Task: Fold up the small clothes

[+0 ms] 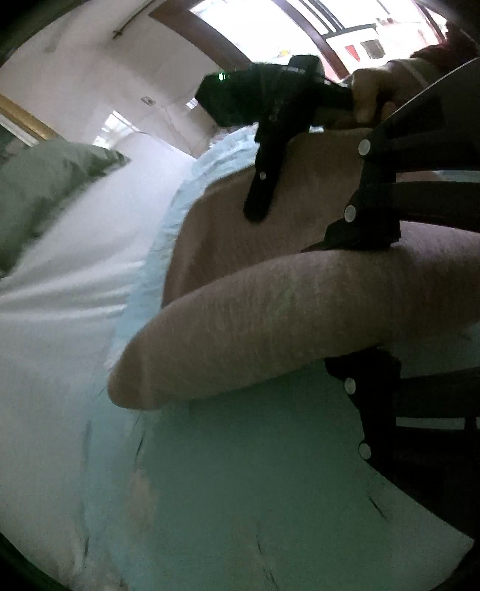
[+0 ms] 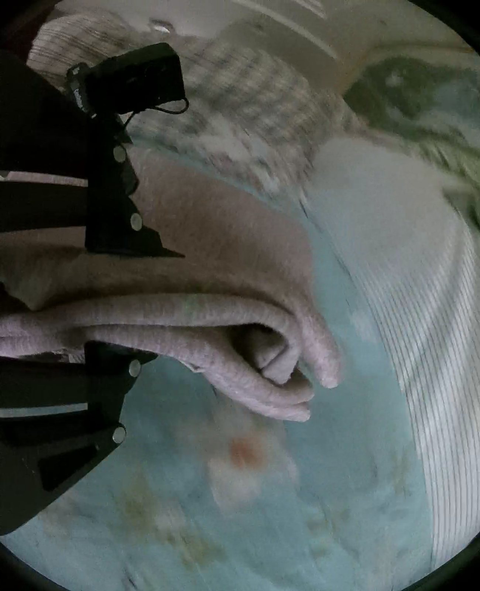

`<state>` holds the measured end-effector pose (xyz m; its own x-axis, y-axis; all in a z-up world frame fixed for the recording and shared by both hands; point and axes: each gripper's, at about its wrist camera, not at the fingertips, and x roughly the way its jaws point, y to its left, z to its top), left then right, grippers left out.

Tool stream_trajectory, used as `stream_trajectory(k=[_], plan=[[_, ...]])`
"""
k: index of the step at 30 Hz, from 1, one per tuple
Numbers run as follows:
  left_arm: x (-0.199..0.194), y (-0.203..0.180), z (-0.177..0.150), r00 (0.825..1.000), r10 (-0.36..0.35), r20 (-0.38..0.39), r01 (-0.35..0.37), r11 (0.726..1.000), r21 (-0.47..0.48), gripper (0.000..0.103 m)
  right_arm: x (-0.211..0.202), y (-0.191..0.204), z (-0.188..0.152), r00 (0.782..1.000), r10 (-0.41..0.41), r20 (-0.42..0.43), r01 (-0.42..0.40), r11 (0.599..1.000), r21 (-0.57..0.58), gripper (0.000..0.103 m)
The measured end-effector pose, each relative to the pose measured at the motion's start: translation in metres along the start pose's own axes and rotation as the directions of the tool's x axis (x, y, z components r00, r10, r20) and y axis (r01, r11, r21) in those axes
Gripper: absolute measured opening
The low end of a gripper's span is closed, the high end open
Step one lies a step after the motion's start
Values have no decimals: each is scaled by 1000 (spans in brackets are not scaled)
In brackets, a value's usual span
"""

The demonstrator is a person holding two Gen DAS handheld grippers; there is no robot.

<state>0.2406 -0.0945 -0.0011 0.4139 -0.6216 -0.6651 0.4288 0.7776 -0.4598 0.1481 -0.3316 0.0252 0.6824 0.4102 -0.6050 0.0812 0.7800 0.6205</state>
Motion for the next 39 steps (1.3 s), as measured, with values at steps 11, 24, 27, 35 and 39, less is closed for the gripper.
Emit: stream_trajectory(k=[11,24,27,35,39], plan=[[-107,89,-76,985,172,34,-165,975,-150,43,112,67,-65,980,104,-168,-112,993,-40,35],[-134,103,-113,955,293,52,-280,944,-173,71,45,75,-60,998,-53,27,54,997,-49,69],[-154,96,-113,950,295,100,-279,948,-151,67,49,91,-50,1000,-20,-9,19,995,-99,69],[-162,76,-120,981,153,121,-139,984,-114,64,115,64,-19,985,115,-131,-107,992,67,29],[-151,64,-127,988,129,87,-122,989,-89,61,122,75,-3,988,102,-116,-102,995,14,13]])
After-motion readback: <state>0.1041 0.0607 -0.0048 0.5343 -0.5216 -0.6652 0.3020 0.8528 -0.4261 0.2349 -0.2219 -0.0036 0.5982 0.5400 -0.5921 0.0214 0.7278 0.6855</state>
